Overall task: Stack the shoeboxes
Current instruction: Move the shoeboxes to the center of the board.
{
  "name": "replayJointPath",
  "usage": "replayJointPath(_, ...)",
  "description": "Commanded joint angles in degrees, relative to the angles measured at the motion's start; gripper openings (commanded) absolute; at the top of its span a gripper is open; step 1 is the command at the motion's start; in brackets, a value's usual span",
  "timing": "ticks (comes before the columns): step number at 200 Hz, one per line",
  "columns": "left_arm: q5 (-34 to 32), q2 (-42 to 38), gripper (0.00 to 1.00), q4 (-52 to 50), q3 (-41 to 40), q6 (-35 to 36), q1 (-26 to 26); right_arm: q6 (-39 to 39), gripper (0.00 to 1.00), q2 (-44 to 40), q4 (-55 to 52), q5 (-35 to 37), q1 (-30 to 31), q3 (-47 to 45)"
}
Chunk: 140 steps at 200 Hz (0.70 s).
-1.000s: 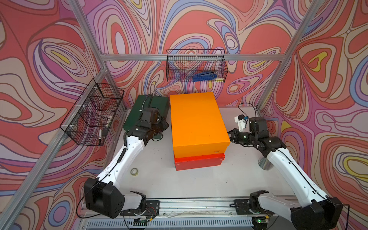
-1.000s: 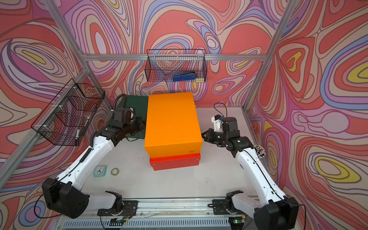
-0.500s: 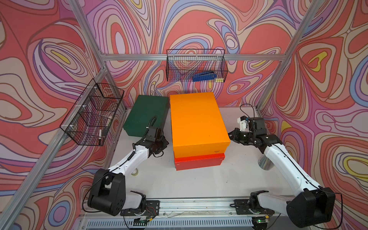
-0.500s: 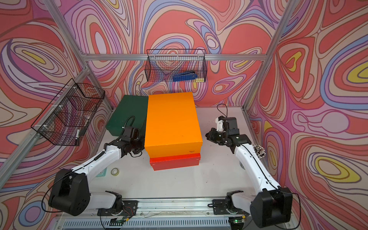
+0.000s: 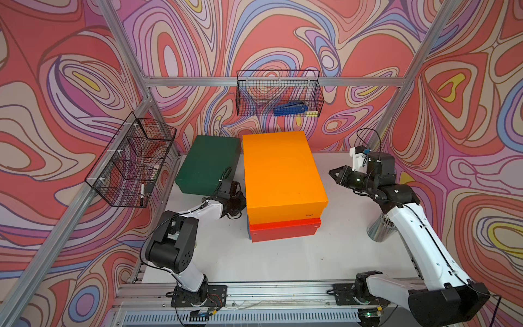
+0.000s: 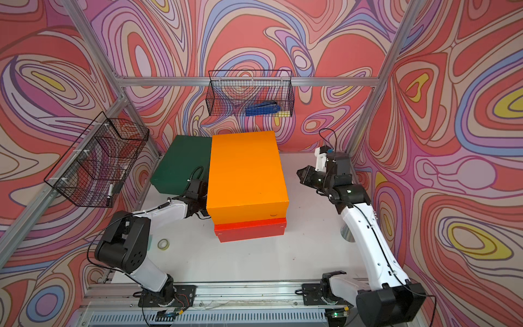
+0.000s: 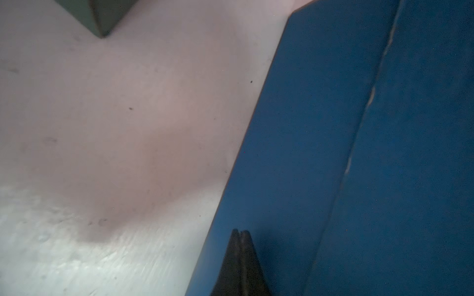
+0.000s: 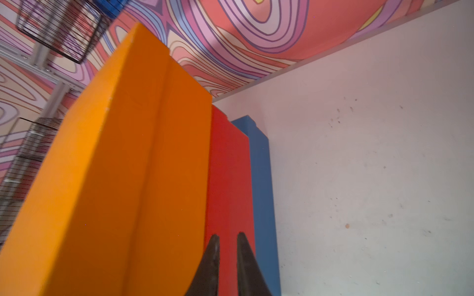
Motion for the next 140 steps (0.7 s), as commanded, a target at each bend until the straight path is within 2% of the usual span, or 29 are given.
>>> replayJointPath(1,0.5,2.6,0.0,3.7,2.9,-2.3,-3.1,1.5,0.21,0.6,5.8,-5.2,-0.2,3.1)
replayJointPath(46,0.8,8.6,0.0,6.3,7.8,-4.8,-7.4,3.9,0.23,5.0,9.4,-13.7,0.0,10.6)
replayJointPath(87,1.2,15.7,0.0,6.8,16.3,-6.1,-10.2,5.7,0.24,5.3,13.7,-15.0,1.6,13.8)
replayJointPath(140,1.7,24.1,0.0,5.9,28.0,-7.0,-12.7,6.0,0.25,8.8,15.7,-15.4,10.2,17.5)
